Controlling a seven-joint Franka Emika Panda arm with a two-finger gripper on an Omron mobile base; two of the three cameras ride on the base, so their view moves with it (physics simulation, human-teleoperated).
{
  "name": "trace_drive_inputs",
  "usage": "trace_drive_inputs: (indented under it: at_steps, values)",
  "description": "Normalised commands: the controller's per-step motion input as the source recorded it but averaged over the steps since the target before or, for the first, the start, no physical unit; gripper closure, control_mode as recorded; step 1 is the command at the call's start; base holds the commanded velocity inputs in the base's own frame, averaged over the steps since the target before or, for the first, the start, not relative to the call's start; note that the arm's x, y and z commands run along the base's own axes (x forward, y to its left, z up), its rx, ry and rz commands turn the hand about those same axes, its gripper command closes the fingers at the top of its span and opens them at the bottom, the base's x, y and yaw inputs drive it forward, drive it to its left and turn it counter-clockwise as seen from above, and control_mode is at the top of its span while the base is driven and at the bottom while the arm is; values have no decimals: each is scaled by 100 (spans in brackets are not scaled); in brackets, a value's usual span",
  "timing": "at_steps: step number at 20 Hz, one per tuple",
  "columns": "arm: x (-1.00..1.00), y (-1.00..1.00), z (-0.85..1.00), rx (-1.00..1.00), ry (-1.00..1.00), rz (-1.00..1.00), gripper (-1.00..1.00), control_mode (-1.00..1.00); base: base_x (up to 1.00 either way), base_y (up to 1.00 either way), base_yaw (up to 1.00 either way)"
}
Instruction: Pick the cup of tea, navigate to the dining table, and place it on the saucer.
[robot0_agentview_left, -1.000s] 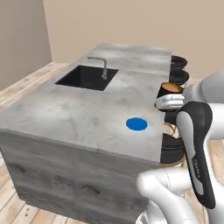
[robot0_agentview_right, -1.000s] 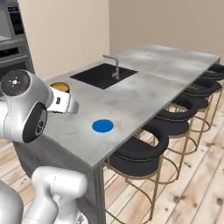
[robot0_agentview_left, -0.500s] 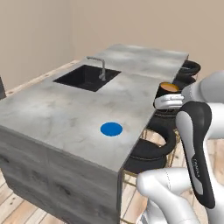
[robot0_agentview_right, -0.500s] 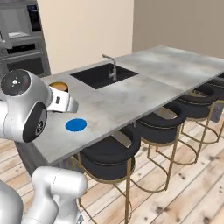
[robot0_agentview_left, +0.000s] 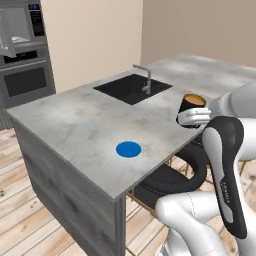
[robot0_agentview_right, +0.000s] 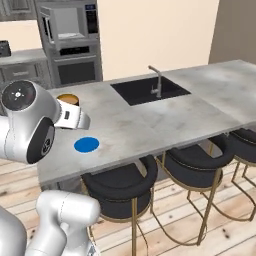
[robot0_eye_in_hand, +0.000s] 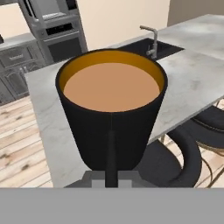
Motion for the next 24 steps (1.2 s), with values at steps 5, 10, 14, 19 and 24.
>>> trace_drive_inputs:
  at_steps: [5, 10, 14, 19, 24]
  values:
    - [0, 0, 0, 0, 0, 0, 100, 100, 29, -25, 33]
    - [0, 0, 0, 0, 0, 0, 100, 100, 40, -1, 23]
    - [0, 0, 0, 0, 0, 0, 100, 100, 82, 0, 10]
    - [0, 0, 0, 0, 0, 0, 100, 100, 88, 0, 8]
    - [0, 0, 0, 0, 0, 0, 100, 100, 39, 0, 8]
